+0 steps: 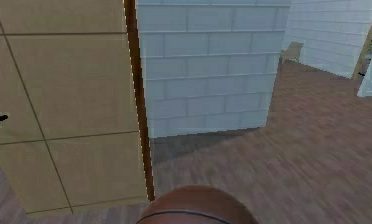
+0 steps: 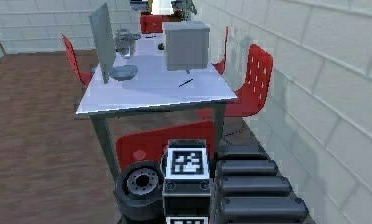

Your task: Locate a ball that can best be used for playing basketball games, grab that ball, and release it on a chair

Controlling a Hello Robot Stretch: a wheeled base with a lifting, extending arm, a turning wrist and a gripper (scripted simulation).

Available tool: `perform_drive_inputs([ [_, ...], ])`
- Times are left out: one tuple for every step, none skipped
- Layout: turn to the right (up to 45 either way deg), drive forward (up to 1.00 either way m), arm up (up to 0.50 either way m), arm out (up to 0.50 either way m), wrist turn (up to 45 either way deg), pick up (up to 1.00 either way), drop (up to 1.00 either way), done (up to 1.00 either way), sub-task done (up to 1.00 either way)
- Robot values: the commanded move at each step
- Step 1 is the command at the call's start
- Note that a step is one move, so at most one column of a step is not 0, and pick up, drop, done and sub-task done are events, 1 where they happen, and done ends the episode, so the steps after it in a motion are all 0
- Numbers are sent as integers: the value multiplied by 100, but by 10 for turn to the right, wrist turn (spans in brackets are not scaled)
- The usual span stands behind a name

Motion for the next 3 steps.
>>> perform_drive_inputs([
  [-60, 0, 0, 0, 0, 0, 0, 0, 0],
  [0, 0, 0, 48, 0, 0, 0, 0, 0],
  [0, 0, 0, 0, 450, 0, 0, 0, 0],
])
